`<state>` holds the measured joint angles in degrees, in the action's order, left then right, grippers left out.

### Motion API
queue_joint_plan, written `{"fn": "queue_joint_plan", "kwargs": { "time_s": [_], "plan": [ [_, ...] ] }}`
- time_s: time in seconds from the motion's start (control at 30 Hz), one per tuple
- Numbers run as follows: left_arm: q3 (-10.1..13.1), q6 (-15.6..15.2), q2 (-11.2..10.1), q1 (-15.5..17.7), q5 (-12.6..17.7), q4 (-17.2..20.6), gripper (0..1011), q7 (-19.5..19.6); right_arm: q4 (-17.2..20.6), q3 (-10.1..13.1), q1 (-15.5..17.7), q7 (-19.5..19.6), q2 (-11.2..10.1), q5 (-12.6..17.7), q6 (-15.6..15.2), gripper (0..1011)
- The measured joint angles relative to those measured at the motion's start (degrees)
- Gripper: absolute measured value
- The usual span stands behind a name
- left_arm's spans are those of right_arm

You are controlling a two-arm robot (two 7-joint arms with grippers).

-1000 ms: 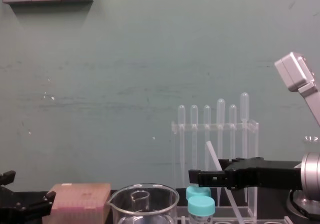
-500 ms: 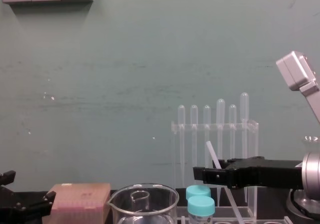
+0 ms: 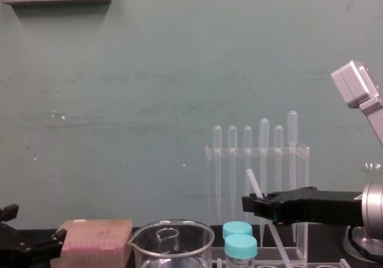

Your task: Pick up the stirring rod with one hand, then place it down.

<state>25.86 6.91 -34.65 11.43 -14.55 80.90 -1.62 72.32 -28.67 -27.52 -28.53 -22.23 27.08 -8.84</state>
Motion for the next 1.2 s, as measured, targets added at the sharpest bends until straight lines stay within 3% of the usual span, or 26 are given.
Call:
{"fn": "queue_joint_plan", "kwargs": {
  "time_s": [0.17, 0.3, 0.43, 0.67, 0.8, 1.03, 1.2],
  "plan": [
    [0.00, 0.00, 0.00, 0.00, 0.00, 0.00, 1000, 0.00, 0.00, 0.00, 0.00, 0.03, 0.00, 0.01, 0.00, 69],
    [0.00, 0.00, 0.00, 0.00, 0.00, 0.00, 1000, 0.00, 0.01, 0.00, 0.00, 0.03, 0.00, 0.01, 0.00, 69],
    [0.00, 0.00, 0.00, 0.00, 0.00, 0.00, 1000, 0.00, 0.37, 0.51, 0.76, 0.47, 0.06, -0.67, 2.28, 69],
    [0.00, 0.00, 0.00, 0.00, 0.00, 0.00, 1000, 0.00, 1.96, 2.96, 4.09, 0.51, 0.48, -1.00, 10.58, 69],
    [0.00, 0.00, 0.00, 0.00, 0.00, 0.00, 1000, 0.00, 3.66, 5.48, 7.51, -0.74, 0.91, 0.79, 16.85, 69],
    [0.00, 0.00, 0.00, 0.00, 0.00, 0.00, 1000, 0.00, 6.36, 7.94, 11.15, -1.78, 0.93, 1.87, 21.51, 69],
    [0.00, 0.00, 0.00, 0.00, 0.00, 0.00, 1000, 0.00, 7.97, 9.20, 11.34, -2.38, 0.72, 1.67, 23.52, 69]
  ]
}}
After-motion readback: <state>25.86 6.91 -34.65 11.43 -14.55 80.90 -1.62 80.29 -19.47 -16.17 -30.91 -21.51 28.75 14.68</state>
